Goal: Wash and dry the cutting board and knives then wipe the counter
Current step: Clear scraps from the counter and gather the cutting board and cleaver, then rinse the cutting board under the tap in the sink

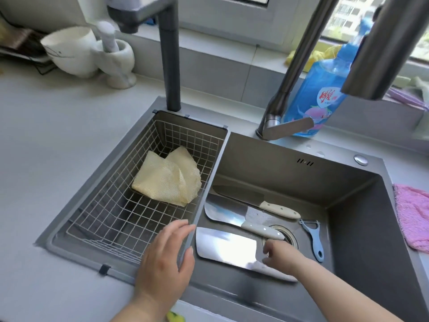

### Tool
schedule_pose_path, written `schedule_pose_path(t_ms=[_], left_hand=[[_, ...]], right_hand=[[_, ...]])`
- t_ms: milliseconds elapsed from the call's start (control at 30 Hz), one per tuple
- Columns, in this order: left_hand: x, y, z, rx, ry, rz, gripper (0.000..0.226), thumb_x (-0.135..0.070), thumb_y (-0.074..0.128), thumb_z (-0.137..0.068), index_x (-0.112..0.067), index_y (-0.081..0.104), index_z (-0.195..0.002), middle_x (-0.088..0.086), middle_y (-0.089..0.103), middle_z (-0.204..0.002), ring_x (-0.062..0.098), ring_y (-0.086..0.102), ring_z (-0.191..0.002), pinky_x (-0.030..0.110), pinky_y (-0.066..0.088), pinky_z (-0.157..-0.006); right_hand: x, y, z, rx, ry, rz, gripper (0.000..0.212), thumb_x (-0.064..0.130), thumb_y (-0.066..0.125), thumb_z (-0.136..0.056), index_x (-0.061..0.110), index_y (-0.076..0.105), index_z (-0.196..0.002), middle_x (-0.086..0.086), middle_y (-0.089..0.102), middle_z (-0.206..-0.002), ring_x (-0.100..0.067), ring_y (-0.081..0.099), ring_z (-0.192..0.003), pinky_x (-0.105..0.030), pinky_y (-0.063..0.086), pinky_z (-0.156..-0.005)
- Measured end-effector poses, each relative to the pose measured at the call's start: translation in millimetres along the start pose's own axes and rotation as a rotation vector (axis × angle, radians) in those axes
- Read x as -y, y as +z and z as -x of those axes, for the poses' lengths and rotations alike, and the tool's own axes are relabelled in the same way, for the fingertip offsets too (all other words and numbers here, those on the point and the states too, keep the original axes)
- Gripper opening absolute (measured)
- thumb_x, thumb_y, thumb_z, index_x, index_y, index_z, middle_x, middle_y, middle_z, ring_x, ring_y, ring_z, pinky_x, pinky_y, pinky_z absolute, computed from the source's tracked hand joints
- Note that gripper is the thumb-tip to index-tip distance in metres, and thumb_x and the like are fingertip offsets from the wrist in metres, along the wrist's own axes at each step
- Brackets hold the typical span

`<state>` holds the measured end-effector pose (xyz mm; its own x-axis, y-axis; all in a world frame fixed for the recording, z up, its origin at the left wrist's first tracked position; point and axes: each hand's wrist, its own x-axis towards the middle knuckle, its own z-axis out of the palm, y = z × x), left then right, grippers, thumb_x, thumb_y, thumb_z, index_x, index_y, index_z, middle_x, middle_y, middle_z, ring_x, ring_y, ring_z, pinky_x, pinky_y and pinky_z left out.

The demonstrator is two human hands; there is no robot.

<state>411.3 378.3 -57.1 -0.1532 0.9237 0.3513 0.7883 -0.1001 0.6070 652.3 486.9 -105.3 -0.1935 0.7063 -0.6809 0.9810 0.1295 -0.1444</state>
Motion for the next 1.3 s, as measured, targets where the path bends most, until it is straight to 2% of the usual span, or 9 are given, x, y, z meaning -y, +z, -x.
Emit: schedule_pose_path(t_ms=[200, 367, 700, 800, 900, 1033, 1100, 1233, 1300], left_hand=[[-2, -30, 16, -0.015, -0.017, 0.193, 0.035, -0.026, 0.041, -0.079, -0.034, 0.046, -0.113, -0.035, 0.043, -0.108, -0.017, 0.045, -0.097, -0.002, 0.035, -0.081], [33, -112, 51, -0.045, 0.049, 0.136, 0.029, -0.025, 0.046, -0.077, -0.037, 0.051, -0.103, -0.029, 0.054, -0.098, -0.013, 0.053, -0.083, -0.004, 0.037, -0.075], [179, -325, 187, -0.382, -0.315, -0.065, 0.026, -0.037, 0.042, -0.069, -0.046, 0.052, -0.092, -0.042, 0.054, -0.091, -0.018, 0.051, -0.080, -0.007, 0.032, -0.069], [217, -372, 229, -0.498, -0.479, -0.141, 0.029, -0.043, 0.039, -0.065, -0.052, 0.050, -0.089, -0.048, 0.050, -0.087, -0.017, 0.047, -0.083, -0.009, 0.028, -0.066], [249, -412, 265, -0.521, -0.617, -0.261, 0.030, -0.043, 0.038, -0.064, -0.045, 0.057, -0.087, -0.023, 0.059, -0.097, 0.003, 0.055, -0.081, 0.003, 0.037, -0.068], [289, -454, 312, -0.476, -0.974, -0.431, 0.032, -0.017, 0.071, -0.071, 0.002, 0.069, -0.096, 0.026, 0.066, -0.099, 0.045, 0.061, -0.095, 0.053, 0.047, -0.084], [296, -466, 323, -0.429, -1.159, -0.408, 0.045, -0.007, 0.074, -0.072, 0.008, 0.061, -0.111, 0.030, 0.057, -0.118, 0.047, 0.052, -0.111, 0.053, 0.040, -0.096], [306, -463, 337, -0.277, -1.123, -0.438, 0.068, -0.046, 0.047, -0.071, 0.012, 0.063, -0.103, 0.034, 0.060, -0.109, 0.052, 0.057, -0.103, 0.060, 0.044, -0.085], [303, -462, 335, -0.299, -1.096, -0.526, 0.063, -0.045, 0.047, -0.080, 0.004, 0.059, -0.117, 0.029, 0.052, -0.128, 0.046, 0.048, -0.120, 0.057, 0.037, -0.098]], right_hand=[[38, -35, 52, -0.301, -0.044, -0.253, 0.014, 0.021, 0.055, -0.090, 0.023, 0.049, -0.103, 0.007, 0.054, -0.087, -0.015, 0.052, -0.080, -0.021, 0.038, -0.068], [121, -41, 103, -0.592, -0.224, -0.571, 0.014, 0.008, 0.060, -0.086, 0.020, 0.055, -0.091, -0.002, 0.063, -0.083, -0.012, 0.056, -0.071, -0.012, 0.041, -0.057], [387, 36, 152, -0.447, -0.547, -0.564, 0.031, 0.006, 0.060, -0.085, 0.034, 0.054, -0.074, 0.003, 0.066, -0.078, -0.022, 0.062, -0.076, -0.027, 0.049, -0.070], [458, 66, 157, -0.397, -0.611, -0.508, 0.024, 0.009, 0.058, -0.086, 0.031, 0.056, -0.076, 0.004, 0.063, -0.079, -0.013, 0.059, -0.076, -0.008, 0.044, -0.065], [515, 85, 157, -0.345, -0.651, -0.448, 0.010, 0.011, 0.056, -0.088, 0.020, 0.059, -0.092, 0.007, 0.060, -0.085, -0.009, 0.056, -0.082, -0.005, 0.038, -0.060], [578, 97, 155, -0.324, -0.642, -0.349, 0.026, 0.016, 0.051, -0.092, 0.013, 0.057, -0.117, -0.001, 0.059, -0.118, -0.011, 0.051, -0.093, -0.018, 0.036, -0.067], [599, 99, 154, -0.293, -0.598, -0.305, 0.034, 0.020, 0.046, -0.094, 0.013, 0.049, -0.127, -0.003, 0.052, -0.131, -0.015, 0.051, -0.100, -0.020, 0.039, -0.072], [621, 106, 151, -0.249, -0.529, -0.172, 0.040, 0.019, 0.045, -0.093, 0.013, 0.044, -0.132, -0.008, 0.051, -0.130, -0.023, 0.051, -0.114, -0.023, 0.036, -0.078], [623, 110, 154, -0.279, -0.496, -0.177, 0.040, 0.018, 0.045, -0.092, 0.013, 0.046, -0.131, -0.008, 0.053, -0.128, -0.024, 0.051, -0.113, -0.023, 0.037, -0.078]])
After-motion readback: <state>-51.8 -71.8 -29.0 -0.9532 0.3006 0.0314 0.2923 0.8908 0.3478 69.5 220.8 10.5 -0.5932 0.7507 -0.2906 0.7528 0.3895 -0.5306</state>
